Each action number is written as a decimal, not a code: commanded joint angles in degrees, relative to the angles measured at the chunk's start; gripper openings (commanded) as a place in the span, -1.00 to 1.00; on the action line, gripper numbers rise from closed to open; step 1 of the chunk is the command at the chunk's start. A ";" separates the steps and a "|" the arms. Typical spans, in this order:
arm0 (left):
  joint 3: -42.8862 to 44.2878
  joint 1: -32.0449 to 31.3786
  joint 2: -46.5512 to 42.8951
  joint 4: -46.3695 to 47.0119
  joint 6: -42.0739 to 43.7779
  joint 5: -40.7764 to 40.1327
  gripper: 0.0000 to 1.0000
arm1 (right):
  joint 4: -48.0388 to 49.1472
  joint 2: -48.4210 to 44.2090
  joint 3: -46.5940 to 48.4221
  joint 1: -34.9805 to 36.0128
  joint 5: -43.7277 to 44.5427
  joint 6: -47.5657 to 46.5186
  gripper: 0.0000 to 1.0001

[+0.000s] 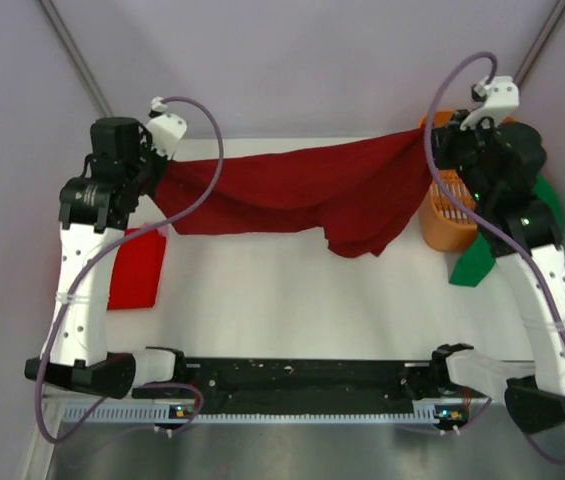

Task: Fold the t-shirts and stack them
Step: Flatten out the tshirt

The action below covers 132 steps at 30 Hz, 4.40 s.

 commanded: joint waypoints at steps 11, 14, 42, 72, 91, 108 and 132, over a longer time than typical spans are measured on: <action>22.25 4.80 -3.20 -4.79 -0.78 -9.39 -1.00 | 5.86 -20.28 1.51 -0.11 -3.98 -4.75 -1.00; 23.93 4.80 -3.46 -6.11 -0.60 -10.53 -1.00 | 5.86 -22.22 1.16 -0.11 -9.95 -4.92 -1.00; 2.45 4.45 27.51 16.74 4.57 3.05 0.47 | -9.08 40.99 18.78 0.32 3.82 -4.24 0.13; -60.18 2.43 7.60 30.27 32.10 6.34 -0.22 | -4.25 21.82 -39.62 6.13 -5.92 20.48 -0.80; -17.67 3.04 -4.42 -0.37 12.68 -3.32 -1.00 | -23.84 -9.38 1.75 1.65 -0.21 7.04 -1.00; 16.38 3.48 -3.38 -10.44 12.85 -8.34 -1.00 | -25.18 -8.09 20.76 1.56 -0.91 3.61 -1.00; 25.70 3.39 21.24 44.42 23.13 -20.91 -1.00 | 2.34 24.99 52.52 -19.18 -18.31 19.43 -1.00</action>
